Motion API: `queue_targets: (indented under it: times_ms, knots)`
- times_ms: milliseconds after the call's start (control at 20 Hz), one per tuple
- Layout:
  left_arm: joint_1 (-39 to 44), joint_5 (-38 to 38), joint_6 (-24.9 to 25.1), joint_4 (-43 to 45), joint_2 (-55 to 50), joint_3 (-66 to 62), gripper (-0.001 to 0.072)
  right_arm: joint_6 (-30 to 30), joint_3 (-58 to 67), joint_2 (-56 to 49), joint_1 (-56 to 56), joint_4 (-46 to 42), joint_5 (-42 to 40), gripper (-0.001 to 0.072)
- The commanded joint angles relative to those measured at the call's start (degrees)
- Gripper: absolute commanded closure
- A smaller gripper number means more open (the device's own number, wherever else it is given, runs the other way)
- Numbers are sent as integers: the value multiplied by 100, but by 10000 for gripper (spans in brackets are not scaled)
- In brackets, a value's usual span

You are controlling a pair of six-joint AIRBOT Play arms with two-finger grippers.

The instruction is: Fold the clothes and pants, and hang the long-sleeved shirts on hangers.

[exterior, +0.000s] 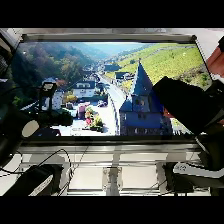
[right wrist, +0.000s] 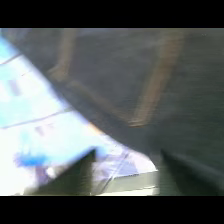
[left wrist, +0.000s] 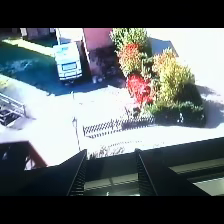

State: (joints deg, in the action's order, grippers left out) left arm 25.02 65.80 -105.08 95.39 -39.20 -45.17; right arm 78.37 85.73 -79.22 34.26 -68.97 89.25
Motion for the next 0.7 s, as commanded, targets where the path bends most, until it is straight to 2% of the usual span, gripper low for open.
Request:
queue_targets:
  times_ms: [0, 200, 400, 650]
  knots:
    - [-7, 0, 2, 0, 4, 2, 352, -466, -579, 127, -1182, 470, -269, 697]
    - [-7, 0, 2, 0, 4, 2, 352, -483, -1259, 129, -3259, 417, -988, 700]
    - [-7, 0, 2, 0, 4, 2, 352, -494, -1891, 118, -5276, -173, -1939, 700]
    - [-7, 0, 2, 0, 4, 2, 352, -424, -2218, 118, -6596, -498, -2243, 700]
